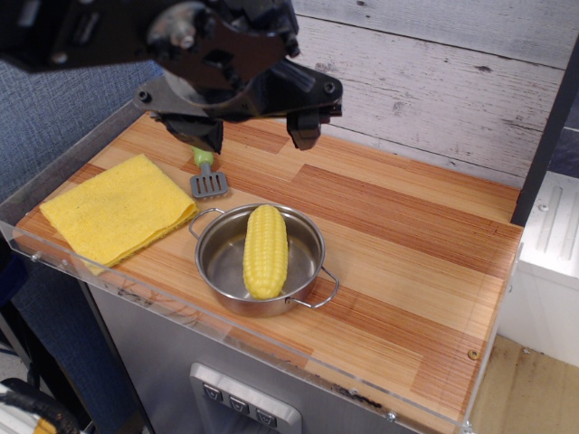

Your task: Move the corn into the pot.

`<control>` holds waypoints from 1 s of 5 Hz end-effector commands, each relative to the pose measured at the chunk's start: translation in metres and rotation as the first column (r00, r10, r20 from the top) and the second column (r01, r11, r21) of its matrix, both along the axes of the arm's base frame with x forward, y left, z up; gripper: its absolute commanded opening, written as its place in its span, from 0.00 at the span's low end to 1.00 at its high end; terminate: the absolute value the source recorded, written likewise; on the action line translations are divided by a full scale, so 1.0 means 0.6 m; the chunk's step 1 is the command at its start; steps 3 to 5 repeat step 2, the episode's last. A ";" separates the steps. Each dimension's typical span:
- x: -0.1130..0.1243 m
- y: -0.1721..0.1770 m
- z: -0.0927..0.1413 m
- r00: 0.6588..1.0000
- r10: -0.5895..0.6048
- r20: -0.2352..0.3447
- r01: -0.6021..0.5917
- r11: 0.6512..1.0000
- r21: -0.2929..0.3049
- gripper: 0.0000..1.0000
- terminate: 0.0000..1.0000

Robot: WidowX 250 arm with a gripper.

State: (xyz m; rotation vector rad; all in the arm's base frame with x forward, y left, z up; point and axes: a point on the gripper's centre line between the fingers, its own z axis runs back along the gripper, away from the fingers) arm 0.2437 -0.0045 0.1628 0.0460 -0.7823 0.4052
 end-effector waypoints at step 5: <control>-0.008 -0.006 0.015 0.999 -0.006 0.033 0.006 1.000 -0.004 1.00 1.00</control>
